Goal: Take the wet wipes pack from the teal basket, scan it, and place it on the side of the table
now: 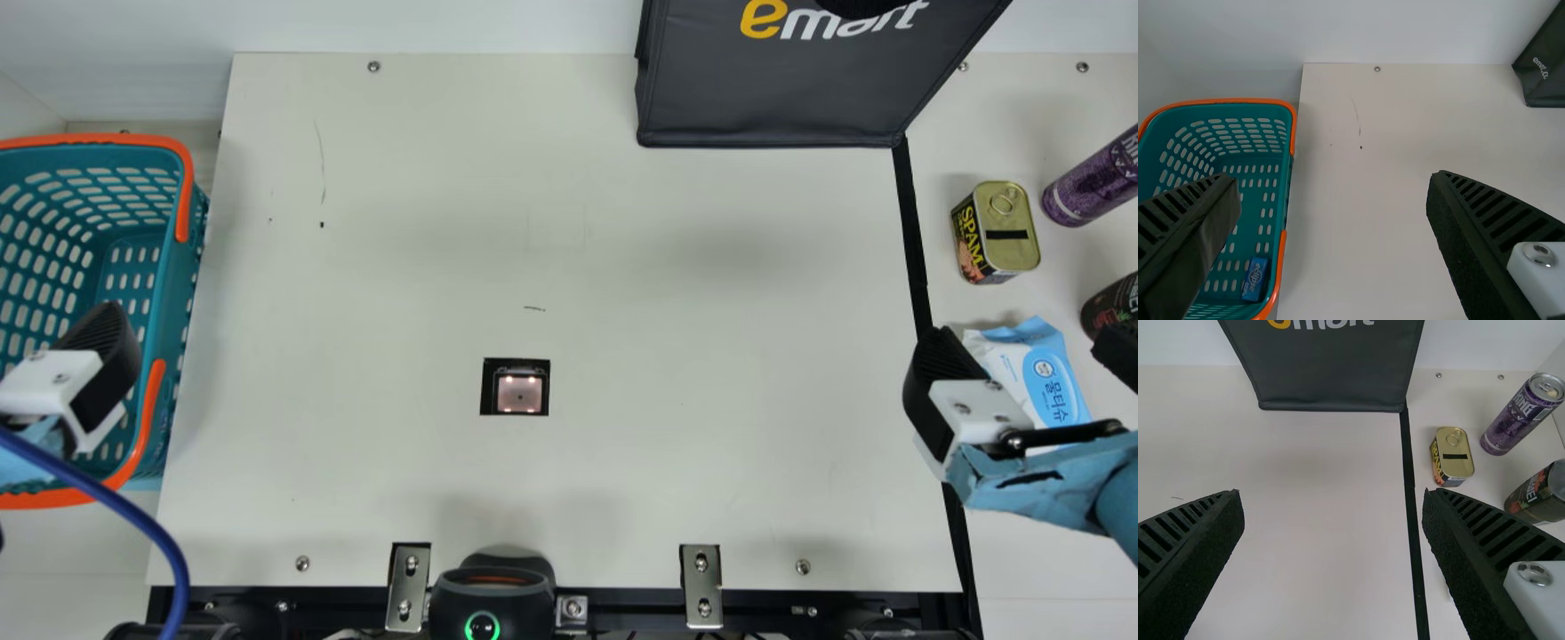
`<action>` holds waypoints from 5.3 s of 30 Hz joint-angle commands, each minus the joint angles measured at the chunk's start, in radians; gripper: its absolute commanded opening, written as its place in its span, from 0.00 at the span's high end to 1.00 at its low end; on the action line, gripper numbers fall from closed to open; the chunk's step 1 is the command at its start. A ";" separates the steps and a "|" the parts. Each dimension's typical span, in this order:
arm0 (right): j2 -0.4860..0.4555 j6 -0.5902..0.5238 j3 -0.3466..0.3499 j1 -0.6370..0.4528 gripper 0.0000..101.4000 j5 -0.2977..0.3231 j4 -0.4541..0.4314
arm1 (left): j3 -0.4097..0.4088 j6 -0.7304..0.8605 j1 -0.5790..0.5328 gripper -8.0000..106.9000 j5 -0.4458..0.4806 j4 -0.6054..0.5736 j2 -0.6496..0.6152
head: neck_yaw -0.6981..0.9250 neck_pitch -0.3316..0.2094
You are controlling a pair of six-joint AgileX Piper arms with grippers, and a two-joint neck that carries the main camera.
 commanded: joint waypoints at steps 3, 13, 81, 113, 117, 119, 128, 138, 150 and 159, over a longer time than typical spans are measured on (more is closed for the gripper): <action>0.000 0.000 0.000 0.000 0.06 0.000 0.000 | 0.000 0.000 0.000 0.15 0.000 0.000 0.000 | 0.003 -0.029; 0.000 0.000 0.000 0.000 0.06 0.000 0.000 | 0.000 0.000 0.000 0.15 0.000 0.000 0.000 | 0.003 -0.029; 0.000 0.000 0.000 0.000 0.06 0.000 0.000 | 0.000 0.000 0.000 0.15 0.000 0.000 0.000 | 0.003 -0.029; 0.000 0.000 0.000 0.000 0.06 0.000 0.000 | 0.000 0.000 0.000 0.15 0.000 0.000 0.000 | 0.003 -0.029; 0.000 0.000 0.000 0.000 0.06 0.000 0.000 | 0.000 0.000 0.000 0.15 0.000 0.000 0.000 | 0.003 -0.029; 0.000 0.000 0.000 0.000 0.06 0.000 0.000 | 0.000 0.000 0.000 0.15 0.000 0.000 0.000 | 0.003 -0.029; 0.000 0.000 0.000 0.000 0.06 0.000 0.000 | 0.000 0.000 0.000 0.15 0.000 0.000 0.000 | 0.003 -0.029; 0.000 0.000 0.000 0.000 0.06 -0.001 0.000 | 0.000 0.000 0.000 0.15 0.000 0.000 0.000 | 0.003 -0.029; 0.000 0.000 0.000 0.000 0.06 -0.001 0.000 | 0.000 0.000 0.000 0.15 0.000 0.000 0.000 | 0.003 -0.029; 0.000 0.000 0.000 0.000 0.06 -0.001 0.000 | 0.000 0.000 0.000 0.15 0.000 0.000 0.000 | 0.003 -0.029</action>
